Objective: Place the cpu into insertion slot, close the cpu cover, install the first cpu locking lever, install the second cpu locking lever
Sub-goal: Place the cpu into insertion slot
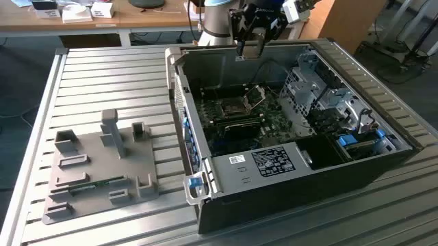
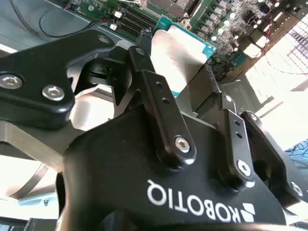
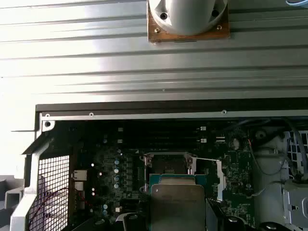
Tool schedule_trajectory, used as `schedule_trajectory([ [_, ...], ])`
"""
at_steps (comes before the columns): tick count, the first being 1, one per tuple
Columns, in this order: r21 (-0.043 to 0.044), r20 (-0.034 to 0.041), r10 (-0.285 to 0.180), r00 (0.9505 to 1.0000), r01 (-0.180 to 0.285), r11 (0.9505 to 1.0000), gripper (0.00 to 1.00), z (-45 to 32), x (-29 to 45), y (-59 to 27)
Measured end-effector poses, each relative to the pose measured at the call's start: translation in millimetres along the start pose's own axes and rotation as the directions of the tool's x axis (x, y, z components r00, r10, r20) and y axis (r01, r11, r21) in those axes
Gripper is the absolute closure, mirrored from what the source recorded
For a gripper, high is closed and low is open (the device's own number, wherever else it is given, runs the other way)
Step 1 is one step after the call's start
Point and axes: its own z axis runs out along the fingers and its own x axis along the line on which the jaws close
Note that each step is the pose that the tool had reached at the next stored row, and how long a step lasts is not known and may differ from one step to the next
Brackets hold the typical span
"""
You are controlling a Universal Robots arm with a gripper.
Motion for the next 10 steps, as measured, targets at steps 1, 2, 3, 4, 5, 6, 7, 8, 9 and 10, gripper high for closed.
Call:
schedule_trajectory([
  [1,0.0,0.0,0.0,1.0,0.0,1.0,0.46,0.0,0.0,0.0],
  [2,0.0001,0.0,0.0,1.0,0.0,1.0,0.46,0.6,0.0,0.0],
  [3,0.0,0.0,0.0,1.0,0.0,1.0,0.46,1.3,0.0,-0.1],
  [4,0.0001,0.0,0.0,1.0,0.0,1.0,0.46,1.3,0.0,-0.1],
  [5,0.0,0.0,0.0,1.0,0.0,1.0,0.46,1.3,0.0,-0.1],
  [6,0.0001,-0.0001,0.0,1.0,0.0,1.0,0.46,1.3,0.0,-0.1],
  [7,0.0,0.0,0.0,1.0,0.0,1.0,0.46,1.3,0.0,-0.1],
  [8,0.0001,0.0,0.0,1.0,0.0,1.0,0.46,1.3,0.0,-0.1],
  [9,0.0,0.0,0.0,1.0,0.0,1.0,0.46,1.4,0.0,-0.1],
  [10,-0.0005,0.0002,0.0,1.0,0.0,1.0,0.46,2.0,0.0,-0.1],
])
